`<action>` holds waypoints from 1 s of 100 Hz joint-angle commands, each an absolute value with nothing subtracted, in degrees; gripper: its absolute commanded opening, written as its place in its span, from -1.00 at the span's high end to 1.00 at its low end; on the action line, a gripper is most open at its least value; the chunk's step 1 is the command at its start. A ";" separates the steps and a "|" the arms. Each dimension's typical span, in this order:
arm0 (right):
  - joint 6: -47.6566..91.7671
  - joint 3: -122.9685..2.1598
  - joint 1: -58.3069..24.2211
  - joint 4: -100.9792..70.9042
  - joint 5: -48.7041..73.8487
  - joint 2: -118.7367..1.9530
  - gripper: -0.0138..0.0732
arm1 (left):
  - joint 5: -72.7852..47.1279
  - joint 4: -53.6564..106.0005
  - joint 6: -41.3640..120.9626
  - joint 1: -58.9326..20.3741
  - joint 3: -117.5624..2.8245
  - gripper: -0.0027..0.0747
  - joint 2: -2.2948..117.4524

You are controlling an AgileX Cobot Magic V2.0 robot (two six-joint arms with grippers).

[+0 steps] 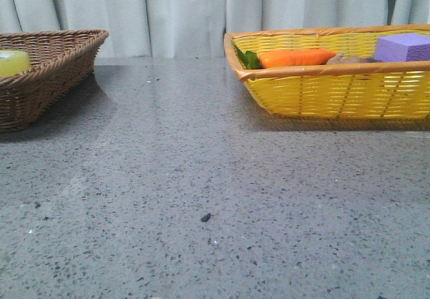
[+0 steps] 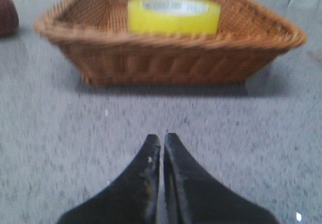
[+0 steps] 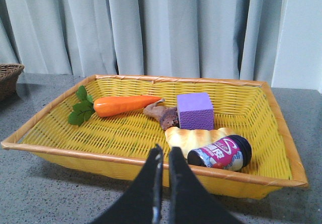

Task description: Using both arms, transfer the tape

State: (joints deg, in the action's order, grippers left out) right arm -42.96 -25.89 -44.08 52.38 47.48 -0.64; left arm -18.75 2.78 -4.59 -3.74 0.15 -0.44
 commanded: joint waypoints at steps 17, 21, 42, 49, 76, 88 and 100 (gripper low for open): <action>-42.99 -26.97 -43.87 55.61 44.59 -1.37 0.81 | -16.40 2.89 -6.59 -3.62 0.75 0.98 -2.00; -42.99 -26.97 -43.87 55.61 44.59 -1.37 0.81 | -16.40 2.89 -6.59 -3.62 0.75 0.98 -2.00; -42.99 -26.97 -43.87 55.61 44.59 -1.37 0.81 | -16.40 2.89 -6.59 -3.62 0.75 0.98 -2.00; -42.99 -26.97 -43.87 55.61 44.59 -1.37 0.81 | -16.40 2.89 -6.59 -3.62 0.75 0.98 -2.00; -42.99 -26.97 -43.87 55.61 44.59 -1.37 0.81 | -16.40 2.89 -6.59 -3.62 0.75 0.98 -2.00; -42.99 -26.97 -43.87 55.61 44.59 -1.37 0.81 | -16.40 2.89 -6.59 -3.62 0.75 0.98 -2.00; -42.99 -26.97 -43.87 58.00 44.83 -1.37 0.81 | -16.40 2.89 -6.59 -3.62 0.75 0.98 -2.00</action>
